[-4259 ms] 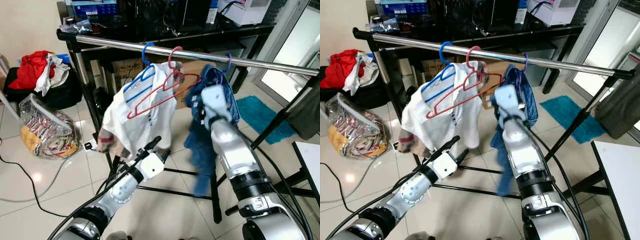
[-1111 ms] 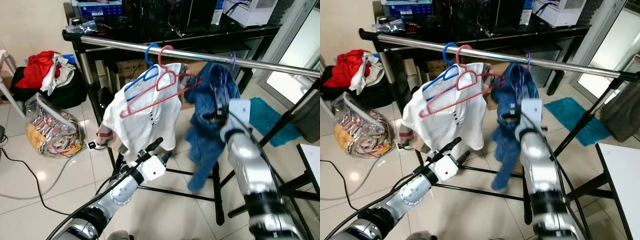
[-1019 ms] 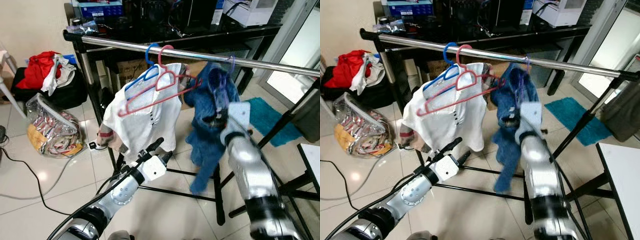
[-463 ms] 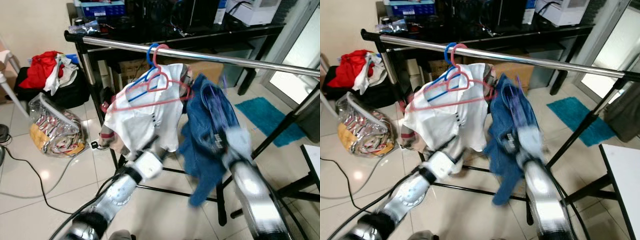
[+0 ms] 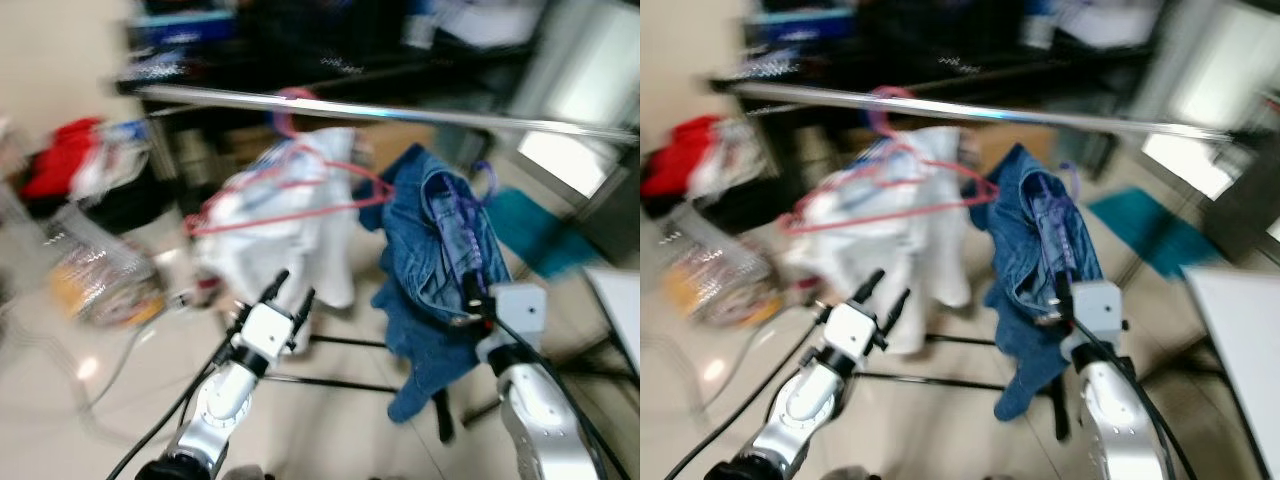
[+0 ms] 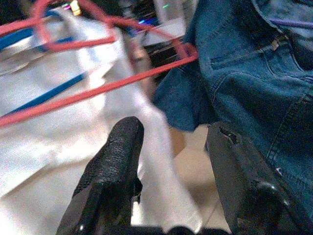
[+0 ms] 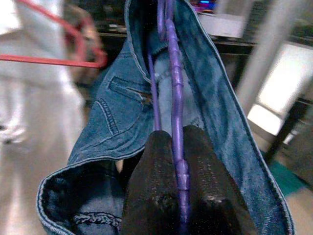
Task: Hang hanger
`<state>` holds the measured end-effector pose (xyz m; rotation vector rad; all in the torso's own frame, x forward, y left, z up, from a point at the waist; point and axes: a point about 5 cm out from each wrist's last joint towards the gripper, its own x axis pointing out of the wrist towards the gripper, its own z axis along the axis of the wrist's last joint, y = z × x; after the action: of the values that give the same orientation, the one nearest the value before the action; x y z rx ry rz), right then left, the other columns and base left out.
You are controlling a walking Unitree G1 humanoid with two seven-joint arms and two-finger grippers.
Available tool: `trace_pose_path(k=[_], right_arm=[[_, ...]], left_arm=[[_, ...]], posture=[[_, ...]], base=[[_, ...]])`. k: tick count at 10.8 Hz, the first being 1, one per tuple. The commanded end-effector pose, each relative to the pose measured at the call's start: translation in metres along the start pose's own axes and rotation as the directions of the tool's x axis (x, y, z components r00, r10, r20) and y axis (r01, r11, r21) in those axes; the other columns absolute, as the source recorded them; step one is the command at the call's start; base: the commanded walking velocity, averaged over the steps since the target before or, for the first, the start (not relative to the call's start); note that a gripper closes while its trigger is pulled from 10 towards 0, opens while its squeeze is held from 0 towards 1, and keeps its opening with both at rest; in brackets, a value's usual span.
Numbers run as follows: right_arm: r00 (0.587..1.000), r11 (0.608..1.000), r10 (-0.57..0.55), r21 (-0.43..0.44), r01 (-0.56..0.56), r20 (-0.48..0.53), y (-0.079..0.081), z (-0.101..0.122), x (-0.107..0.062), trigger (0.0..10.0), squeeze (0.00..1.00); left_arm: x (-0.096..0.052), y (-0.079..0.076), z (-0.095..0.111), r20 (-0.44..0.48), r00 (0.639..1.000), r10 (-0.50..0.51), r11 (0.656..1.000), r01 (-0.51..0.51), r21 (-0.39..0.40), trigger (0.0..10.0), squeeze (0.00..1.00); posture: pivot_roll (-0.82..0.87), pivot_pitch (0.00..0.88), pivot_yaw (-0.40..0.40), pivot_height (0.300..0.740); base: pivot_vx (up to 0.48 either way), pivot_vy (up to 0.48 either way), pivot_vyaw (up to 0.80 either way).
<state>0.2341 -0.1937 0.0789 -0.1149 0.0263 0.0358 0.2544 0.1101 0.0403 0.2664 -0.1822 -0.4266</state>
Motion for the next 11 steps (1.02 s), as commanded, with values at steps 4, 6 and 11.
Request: trace_pose_path(k=[4, 6, 11], right_arm=[[0.998, 1.000, 0.000, -0.006, 0.001, 0.070, -0.008, 0.012, -0.009, 10.0, 0.00], [0.988, 0.996, 0.084, -0.044, -0.079, 0.130, 0.003, 0.025, -0.006, 10.0, 0.00], [0.973, 0.999, 0.031, 0.006, -0.034, 0.229, 0.002, 0.063, 0.025, 10.0, 0.00]], left_arm=[[0.006, 0.004, 0.006, 0.004, 1.000, -0.012, 1.000, 0.012, -0.010, 10.0, 0.00], [0.008, 0.002, 0.008, 0.008, 1.000, -0.020, 1.000, 0.019, 0.017, 10.0, 0.00], [0.008, 0.001, 0.010, 0.011, 1.000, -0.013, 1.000, 0.013, 0.013, 10.0, 0.00]], posture=[[0.05, 0.000, 0.019, 0.740], [0.04, 0.000, 0.016, 0.740], [0.07, 0.000, 0.005, 0.740]], base=[[0.000, 0.000, -0.76], [0.000, 0.000, -0.76], [0.000, -0.082, -0.76]])
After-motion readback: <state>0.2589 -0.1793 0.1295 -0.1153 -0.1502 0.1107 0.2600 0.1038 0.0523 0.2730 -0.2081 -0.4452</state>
